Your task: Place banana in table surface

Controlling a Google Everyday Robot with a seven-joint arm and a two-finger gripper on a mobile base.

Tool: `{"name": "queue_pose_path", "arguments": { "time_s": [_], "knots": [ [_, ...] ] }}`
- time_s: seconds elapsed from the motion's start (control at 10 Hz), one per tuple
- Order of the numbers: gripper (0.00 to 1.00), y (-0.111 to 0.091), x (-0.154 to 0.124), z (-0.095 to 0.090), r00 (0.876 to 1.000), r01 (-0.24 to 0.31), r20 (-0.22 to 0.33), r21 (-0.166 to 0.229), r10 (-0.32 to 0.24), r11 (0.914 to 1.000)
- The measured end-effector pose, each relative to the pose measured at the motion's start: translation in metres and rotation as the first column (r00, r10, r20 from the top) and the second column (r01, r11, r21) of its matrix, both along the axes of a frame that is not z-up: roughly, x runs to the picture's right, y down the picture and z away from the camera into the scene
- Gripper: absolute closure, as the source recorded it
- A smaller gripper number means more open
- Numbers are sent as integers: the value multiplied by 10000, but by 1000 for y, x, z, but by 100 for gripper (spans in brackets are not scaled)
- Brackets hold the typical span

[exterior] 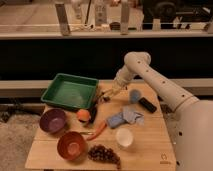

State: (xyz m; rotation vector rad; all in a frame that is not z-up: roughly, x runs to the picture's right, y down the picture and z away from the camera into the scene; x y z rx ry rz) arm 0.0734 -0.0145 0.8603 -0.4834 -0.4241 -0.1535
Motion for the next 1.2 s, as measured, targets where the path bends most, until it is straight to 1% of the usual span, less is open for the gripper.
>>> {"name": "queue_pose_path", "arguments": {
  "time_s": [0.4, 0.6, 0.7, 0.9, 1.0, 1.2],
  "knots": [
    [99, -9, 3, -15, 10000, -63, 37, 185, 62, 9998],
    [99, -18, 3, -30, 9998, -135, 133, 398, 130, 9991],
    [99, -21, 2, -38, 9994, -209, 297, 503, 194, 9985],
    [99, -25, 3, -46, 9983, -309, 519, 648, 275, 9974],
    [99, -30, 2, -57, 9967, -413, 728, 784, 356, 9961],
    [99, -34, 7, -68, 9953, -540, 856, 953, 459, 9940]
  ]
}}
